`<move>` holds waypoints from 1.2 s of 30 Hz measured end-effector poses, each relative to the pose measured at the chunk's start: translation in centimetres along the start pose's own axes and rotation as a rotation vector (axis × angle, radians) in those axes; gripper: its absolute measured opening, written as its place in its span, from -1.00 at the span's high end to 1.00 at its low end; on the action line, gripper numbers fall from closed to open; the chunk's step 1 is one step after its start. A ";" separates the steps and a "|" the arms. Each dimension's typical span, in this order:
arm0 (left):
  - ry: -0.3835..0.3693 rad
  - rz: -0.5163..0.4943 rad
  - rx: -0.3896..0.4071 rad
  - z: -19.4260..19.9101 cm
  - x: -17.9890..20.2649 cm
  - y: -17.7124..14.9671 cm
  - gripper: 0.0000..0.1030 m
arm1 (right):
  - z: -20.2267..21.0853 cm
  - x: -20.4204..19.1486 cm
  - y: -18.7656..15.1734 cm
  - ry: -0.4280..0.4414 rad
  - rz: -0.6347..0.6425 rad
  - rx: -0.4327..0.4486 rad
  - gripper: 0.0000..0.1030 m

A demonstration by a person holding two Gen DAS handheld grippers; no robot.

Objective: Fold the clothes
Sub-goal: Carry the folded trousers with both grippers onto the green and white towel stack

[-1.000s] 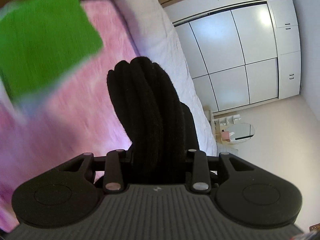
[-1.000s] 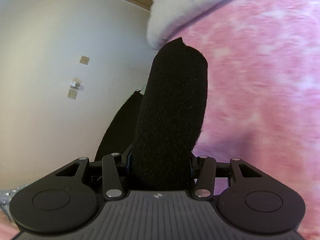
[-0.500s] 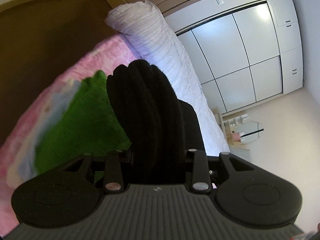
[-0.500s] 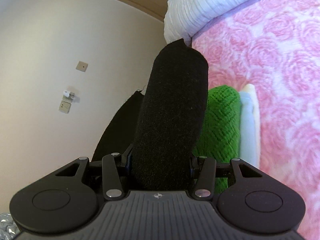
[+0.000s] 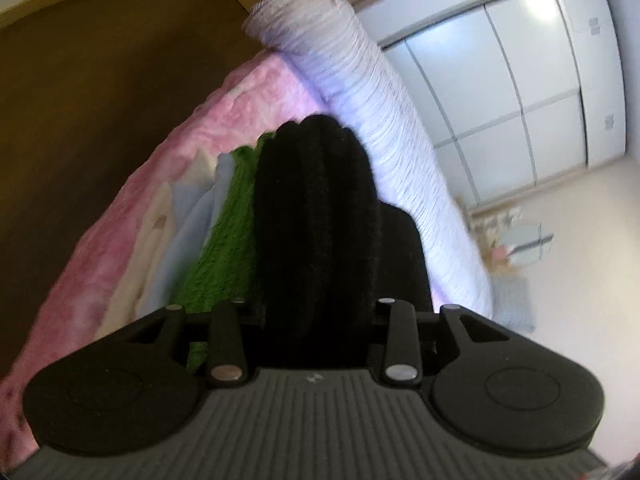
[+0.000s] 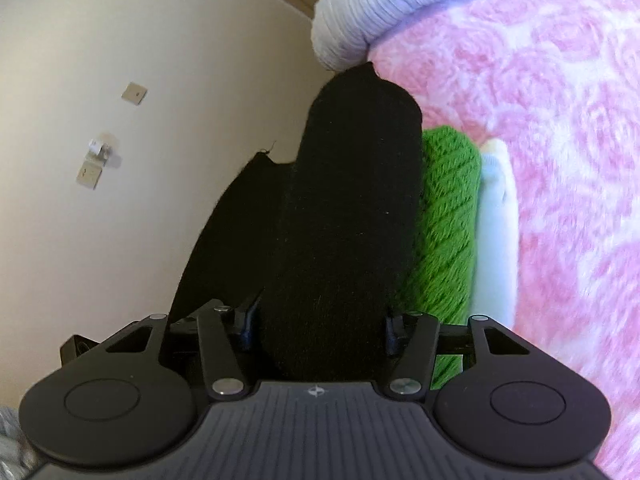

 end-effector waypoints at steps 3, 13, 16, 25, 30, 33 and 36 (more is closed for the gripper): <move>-0.029 0.050 -0.023 0.3 -1.1 -0.4 0.29 | -0.8 0.8 -1.1 -0.067 -0.030 0.003 -0.19; 0.009 -0.288 -0.012 7.3 5.5 3.9 0.42 | 5.6 -7.1 0.0 -0.468 0.279 0.195 -0.22; 0.031 -0.496 -0.087 6.5 8.2 2.9 0.45 | 6.2 -9.8 -2.1 -0.506 0.348 0.160 -0.04; 0.131 -0.655 -0.228 2.3 4.7 -2.3 0.53 | 0.9 -10.4 -8.4 -0.607 0.521 0.025 0.14; 0.145 -0.678 -0.236 2.5 5.8 -1.7 0.56 | -0.6 -8.1 -9.2 -0.640 0.515 -0.024 0.09; 0.160 -0.722 -0.211 3.6 8.6 -0.3 0.61 | 0.2 -8.7 -8.2 -0.620 0.497 -0.046 0.09; 0.146 -0.730 -0.161 3.8 11.1 1.8 0.61 | 1.4 -10.1 -6.2 -0.601 0.499 -0.020 0.12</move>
Point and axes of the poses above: each gripper's, at about its wrist camera, not at the fingertips, and z roughly against the way its jaws point, x to its right, y to its top, the point moved 2 cm from there along -z, roughly the way its jaws point, and after that the axes turned 10 degrees about x, right-handed, at the moved point
